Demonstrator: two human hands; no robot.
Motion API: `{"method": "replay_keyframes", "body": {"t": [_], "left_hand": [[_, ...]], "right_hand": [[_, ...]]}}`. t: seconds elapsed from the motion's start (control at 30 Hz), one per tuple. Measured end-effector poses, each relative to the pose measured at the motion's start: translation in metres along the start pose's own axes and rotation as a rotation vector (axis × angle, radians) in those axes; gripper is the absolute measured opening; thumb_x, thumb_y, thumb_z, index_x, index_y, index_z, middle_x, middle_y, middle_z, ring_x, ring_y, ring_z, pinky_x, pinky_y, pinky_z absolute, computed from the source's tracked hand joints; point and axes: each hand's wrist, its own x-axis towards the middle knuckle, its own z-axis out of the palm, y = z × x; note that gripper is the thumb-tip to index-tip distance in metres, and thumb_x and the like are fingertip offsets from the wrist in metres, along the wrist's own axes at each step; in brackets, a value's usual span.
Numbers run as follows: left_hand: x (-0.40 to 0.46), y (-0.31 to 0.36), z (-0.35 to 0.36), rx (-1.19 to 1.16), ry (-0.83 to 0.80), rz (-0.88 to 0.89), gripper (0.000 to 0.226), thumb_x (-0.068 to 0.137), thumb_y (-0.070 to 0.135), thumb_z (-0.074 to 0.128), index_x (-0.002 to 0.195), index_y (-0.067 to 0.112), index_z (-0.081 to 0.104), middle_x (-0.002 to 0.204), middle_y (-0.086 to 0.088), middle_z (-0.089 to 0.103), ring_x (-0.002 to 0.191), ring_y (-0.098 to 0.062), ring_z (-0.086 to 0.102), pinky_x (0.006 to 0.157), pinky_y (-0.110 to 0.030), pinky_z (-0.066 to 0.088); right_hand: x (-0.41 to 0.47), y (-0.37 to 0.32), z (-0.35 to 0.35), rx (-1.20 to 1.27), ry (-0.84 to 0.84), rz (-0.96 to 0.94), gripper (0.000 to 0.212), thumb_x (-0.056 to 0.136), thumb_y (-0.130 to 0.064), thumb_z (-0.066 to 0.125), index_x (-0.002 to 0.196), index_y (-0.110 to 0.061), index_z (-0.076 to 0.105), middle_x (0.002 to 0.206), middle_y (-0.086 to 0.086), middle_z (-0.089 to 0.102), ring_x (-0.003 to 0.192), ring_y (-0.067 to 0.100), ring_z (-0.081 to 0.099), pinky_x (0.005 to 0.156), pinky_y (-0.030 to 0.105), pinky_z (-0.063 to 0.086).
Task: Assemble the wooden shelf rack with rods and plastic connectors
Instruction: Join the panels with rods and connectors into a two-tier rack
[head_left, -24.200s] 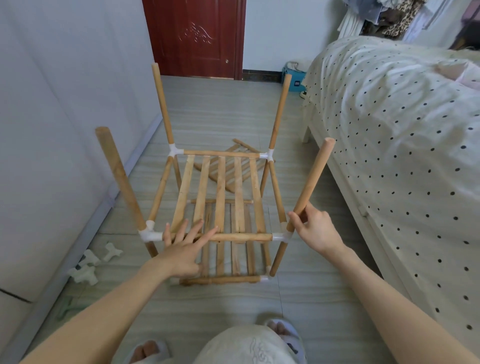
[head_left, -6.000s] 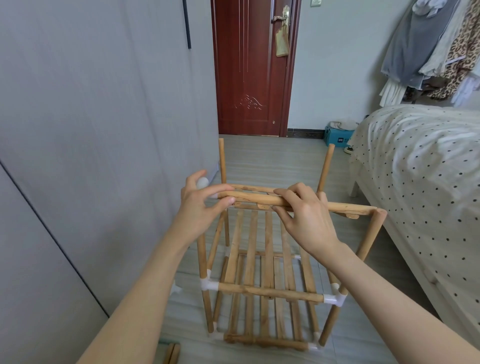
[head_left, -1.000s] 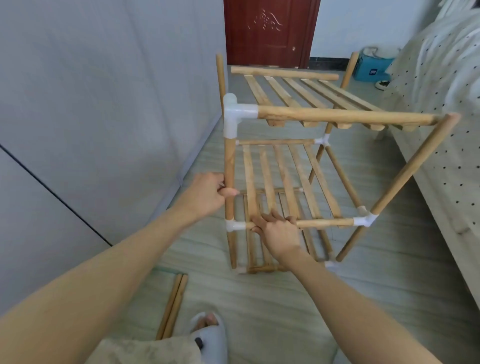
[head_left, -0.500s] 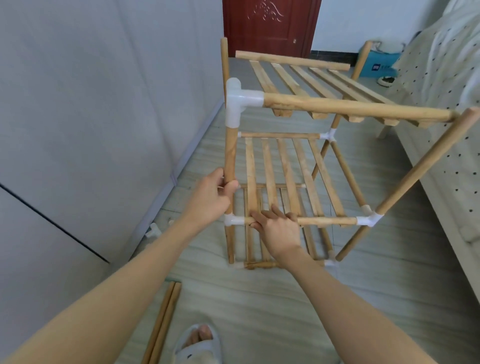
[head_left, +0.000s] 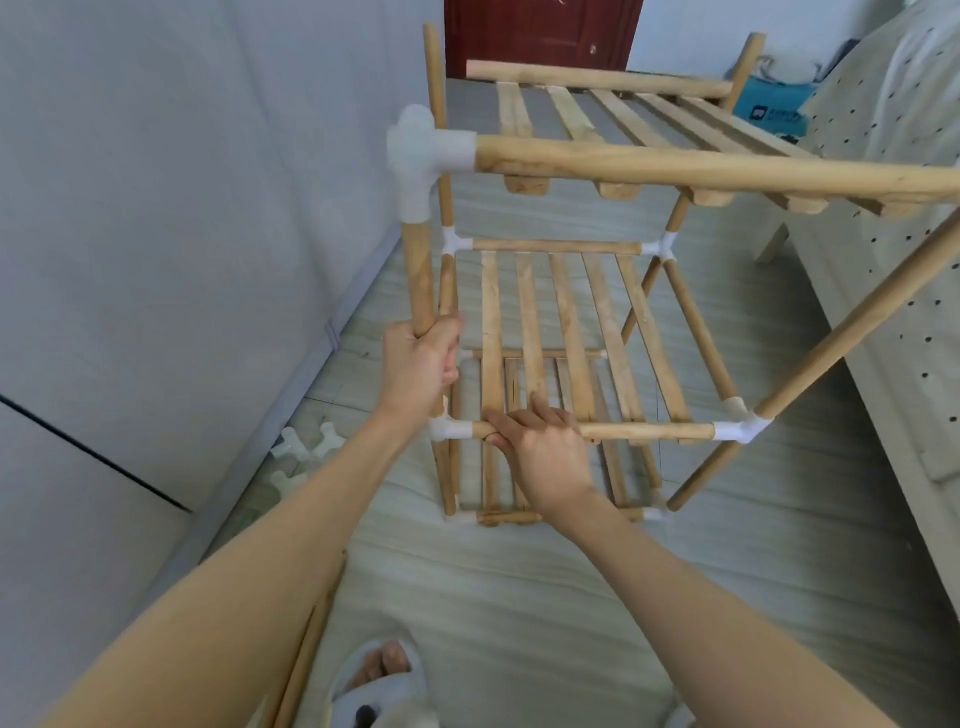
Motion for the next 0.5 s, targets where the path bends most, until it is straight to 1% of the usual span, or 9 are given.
{"method": "replay_keyframes", "body": {"t": [0.07, 0.13, 0.17, 0.23, 0.3, 0.4, 0.5], "left_hand": [[0.0, -0.001, -0.012, -0.006, 0.007, 0.008, 0.063, 0.089, -0.001, 0.046, 0.035, 0.026, 0.031, 0.036, 0.011, 0.024, 0.033, -0.005, 0.018, 0.044, -0.023, 0.013], [-0.003, -0.001, -0.019, -0.014, 0.033, 0.017, 0.063, 0.089, -0.001, 0.046, 0.034, 0.026, 0.031, 0.036, 0.011, 0.024, 0.034, -0.006, 0.018, 0.048, -0.029, 0.013], [-0.004, -0.001, -0.02, -0.011, 0.041, 0.029, 0.063, 0.089, -0.001, 0.045, 0.034, 0.026, 0.031, 0.036, 0.011, 0.025, 0.034, -0.005, 0.019, 0.048, -0.027, 0.014], [-0.006, -0.001, -0.014, 0.002, 0.047, 0.057, 0.062, 0.09, 0.0, 0.045, 0.036, 0.026, 0.032, 0.036, 0.012, 0.026, 0.033, -0.005, 0.021, 0.042, -0.018, 0.018], [-0.006, 0.0, -0.001, 0.018, 0.032, 0.063, 0.055, 0.092, 0.003, 0.048, 0.043, 0.022, 0.032, 0.037, 0.012, 0.027, 0.033, -0.004, 0.024, 0.039, -0.016, 0.022], [-0.007, -0.001, 0.013, 0.098, -0.023, 0.048, 0.051, 0.094, 0.015, 0.052, 0.047, 0.022, 0.033, 0.039, 0.013, 0.029, 0.036, -0.003, 0.029, 0.04, -0.017, 0.026], [-0.009, -0.003, 0.007, 0.198, -0.082, 0.074, 0.042, 0.094, 0.027, 0.054, 0.056, 0.018, 0.037, 0.046, 0.011, 0.037, 0.042, -0.002, 0.038, 0.046, -0.015, 0.034]], "right_hand": [[0.005, -0.006, 0.0, -0.032, -0.035, -0.034, 0.039, 0.101, -0.038, 0.029, 0.136, -0.026, 0.044, 0.123, -0.003, 0.061, 0.14, 0.022, 0.025, 0.104, 0.035, 0.024], [0.007, -0.011, 0.0, -0.046, -0.057, -0.052, 0.039, 0.101, -0.036, 0.028, 0.136, -0.026, 0.044, 0.126, -0.002, 0.059, 0.141, 0.023, 0.023, 0.106, 0.035, 0.022], [0.008, -0.012, -0.001, -0.046, -0.054, -0.05, 0.039, 0.101, -0.036, 0.028, 0.136, -0.026, 0.044, 0.126, -0.002, 0.059, 0.141, 0.024, 0.022, 0.107, 0.035, 0.021], [0.007, -0.009, -0.001, -0.041, -0.043, -0.039, 0.04, 0.101, -0.037, 0.03, 0.136, -0.027, 0.044, 0.125, -0.001, 0.06, 0.141, 0.022, 0.023, 0.106, 0.035, 0.023], [0.003, 0.0, -0.002, -0.019, -0.026, -0.028, 0.04, 0.1, -0.038, 0.031, 0.137, -0.028, 0.044, 0.123, -0.002, 0.061, 0.139, 0.02, 0.026, 0.102, 0.034, 0.027], [-0.003, 0.015, 0.0, 0.024, -0.012, -0.019, 0.041, 0.099, -0.039, 0.034, 0.136, -0.027, 0.046, 0.121, 0.0, 0.063, 0.139, 0.021, 0.03, 0.099, 0.034, 0.031], [-0.004, 0.015, 0.003, 0.075, 0.042, 0.0, 0.04, 0.098, -0.039, 0.037, 0.134, -0.027, 0.05, 0.121, 0.0, 0.064, 0.139, 0.024, 0.032, 0.103, 0.034, 0.027]]}}
